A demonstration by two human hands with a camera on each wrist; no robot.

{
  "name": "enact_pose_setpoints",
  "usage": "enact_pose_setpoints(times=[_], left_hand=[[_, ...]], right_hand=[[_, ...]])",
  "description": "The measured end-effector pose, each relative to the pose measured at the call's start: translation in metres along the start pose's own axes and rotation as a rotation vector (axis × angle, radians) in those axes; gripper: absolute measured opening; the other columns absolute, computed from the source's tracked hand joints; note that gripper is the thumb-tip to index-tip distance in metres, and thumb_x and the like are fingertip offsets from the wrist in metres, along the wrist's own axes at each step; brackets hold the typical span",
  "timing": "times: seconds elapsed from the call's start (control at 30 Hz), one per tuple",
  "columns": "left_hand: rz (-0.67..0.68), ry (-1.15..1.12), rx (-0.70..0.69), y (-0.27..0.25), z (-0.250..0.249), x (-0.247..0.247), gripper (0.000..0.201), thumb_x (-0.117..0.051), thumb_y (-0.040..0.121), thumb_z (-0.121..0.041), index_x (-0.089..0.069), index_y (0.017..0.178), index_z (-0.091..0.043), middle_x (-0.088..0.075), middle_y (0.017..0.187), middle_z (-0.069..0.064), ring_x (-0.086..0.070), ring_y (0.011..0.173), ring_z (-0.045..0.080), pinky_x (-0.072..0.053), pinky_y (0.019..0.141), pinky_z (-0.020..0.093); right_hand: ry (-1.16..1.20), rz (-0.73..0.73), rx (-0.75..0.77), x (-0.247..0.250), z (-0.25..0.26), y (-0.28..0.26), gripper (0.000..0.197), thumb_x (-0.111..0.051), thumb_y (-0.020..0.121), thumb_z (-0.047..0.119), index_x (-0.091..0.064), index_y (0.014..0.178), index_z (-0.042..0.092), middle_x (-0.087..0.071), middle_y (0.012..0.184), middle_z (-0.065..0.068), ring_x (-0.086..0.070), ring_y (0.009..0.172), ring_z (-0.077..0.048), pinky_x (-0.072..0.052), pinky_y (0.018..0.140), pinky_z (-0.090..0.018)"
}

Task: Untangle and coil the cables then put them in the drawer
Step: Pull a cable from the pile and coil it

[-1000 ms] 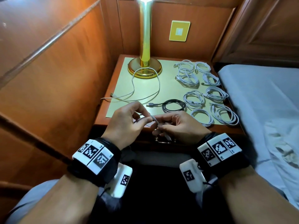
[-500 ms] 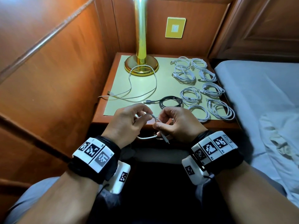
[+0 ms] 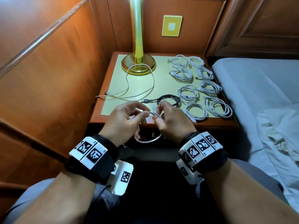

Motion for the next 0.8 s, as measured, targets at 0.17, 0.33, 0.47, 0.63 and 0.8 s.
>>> enact_pose_setpoints(times=[0.17, 0.33, 0.47, 0.63, 0.8], left_hand=[[-0.08, 0.149, -0.087, -0.001, -0.005, 0.005, 0.004, -0.073, 0.091, -0.021, -0.073, 0.092, -0.024, -0.072, 0.077, 0.001, -0.051, 0.04, 0.02, -0.051, 0.046, 0.036], [-0.107, 0.204, -0.162, -0.001, -0.006, 0.007, 0.006, -0.073, 0.091, -0.021, -0.075, 0.095, -0.025, -0.073, 0.079, -0.003, -0.055, 0.044, 0.016, -0.049, 0.049, 0.027], [-0.104, 0.305, -0.248, -0.002, -0.009, 0.008, 0.01, -0.073, 0.09, -0.019, -0.078, 0.099, -0.021, -0.074, 0.083, -0.007, -0.064, 0.057, 0.013, -0.05, 0.057, 0.02], [-0.055, 0.372, -0.275, 0.001, -0.006, 0.007, 0.015, -0.069, 0.094, -0.015, -0.074, 0.107, -0.02, -0.073, 0.08, -0.008, -0.067, 0.063, 0.01, -0.054, 0.06, 0.023], [-0.079, 0.334, -0.136, 0.009, -0.001, 0.028, 0.011, -0.066, 0.096, -0.025, -0.075, 0.103, -0.025, -0.069, 0.076, -0.004, -0.054, 0.051, -0.002, -0.041, 0.055, 0.013]], right_hand=[[0.127, -0.039, -0.014, 0.006, -0.002, 0.001, 0.019, -0.068, 0.089, 0.03, -0.054, 0.102, 0.027, -0.056, 0.069, 0.005, -0.05, 0.059, -0.006, -0.039, 0.058, -0.026], [0.321, 0.092, 0.024, 0.008, 0.0, 0.0, 0.015, -0.072, 0.084, 0.018, -0.069, 0.095, 0.028, -0.063, 0.092, 0.008, -0.06, 0.084, -0.007, -0.049, 0.078, -0.025], [0.603, 0.245, -0.06, 0.007, 0.0, -0.003, 0.009, -0.069, 0.081, 0.019, -0.072, 0.088, 0.015, -0.071, 0.083, -0.011, -0.067, 0.078, -0.026, -0.053, 0.074, -0.046], [1.063, 0.292, -0.199, 0.007, 0.005, -0.004, 0.013, -0.053, 0.093, 0.012, -0.053, 0.081, 0.009, -0.036, 0.058, -0.003, -0.041, 0.039, -0.012, -0.052, 0.056, -0.033], [1.466, 0.029, -0.228, 0.042, -0.017, 0.007, 0.012, -0.041, 0.101, 0.013, -0.05, 0.094, 0.012, -0.046, 0.061, 0.002, -0.035, 0.046, -0.01, -0.046, 0.051, -0.028]])
Point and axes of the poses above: each hand's wrist, its own y-axis towards the middle knuckle, its own x-axis out of the back of the hand, z = x × y, the point moved 4 cm from there along y, towards the middle knuckle
